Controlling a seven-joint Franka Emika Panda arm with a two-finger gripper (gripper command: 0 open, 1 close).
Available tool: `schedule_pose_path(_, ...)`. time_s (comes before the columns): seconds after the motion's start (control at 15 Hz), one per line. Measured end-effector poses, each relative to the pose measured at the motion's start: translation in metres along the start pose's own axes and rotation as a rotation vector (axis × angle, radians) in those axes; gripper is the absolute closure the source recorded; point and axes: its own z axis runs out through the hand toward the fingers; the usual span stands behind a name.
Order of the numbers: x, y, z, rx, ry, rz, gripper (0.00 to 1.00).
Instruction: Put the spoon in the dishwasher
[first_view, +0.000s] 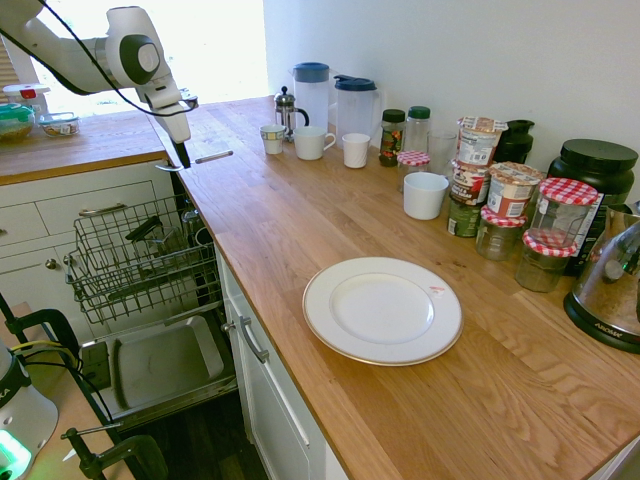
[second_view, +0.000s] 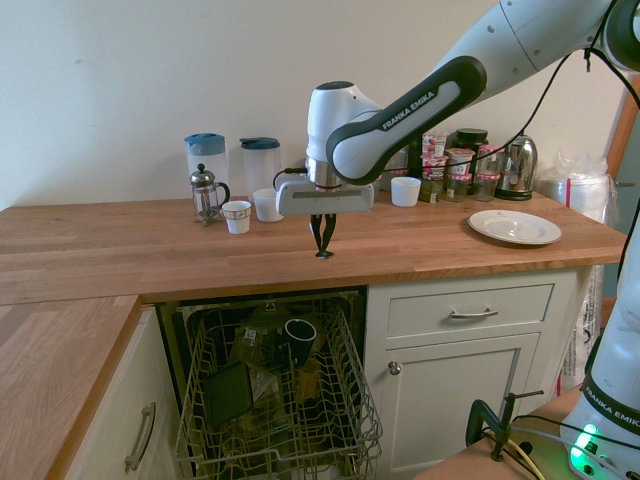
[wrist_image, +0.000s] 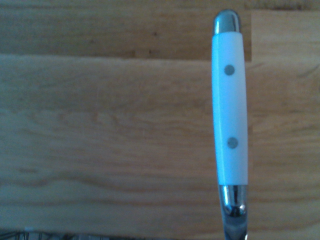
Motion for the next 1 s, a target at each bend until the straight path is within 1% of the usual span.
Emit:
schedule_pose_path(0.13,-0.028,0.018,0.016,-0.005,0.02,-0.005,1.0)
schedule_pose_path(0.47,-0.085,0.059,0.055,-0.007,0.01,-0.012,1.0)
schedule_pose_path(0.67,-0.107,0.07,0.084,-0.018,-0.014,-0.012,1.0)
schedule_pose_path(1.0,-0.126,0.082,0.127,-0.05,-0.048,-0.013,1.0)
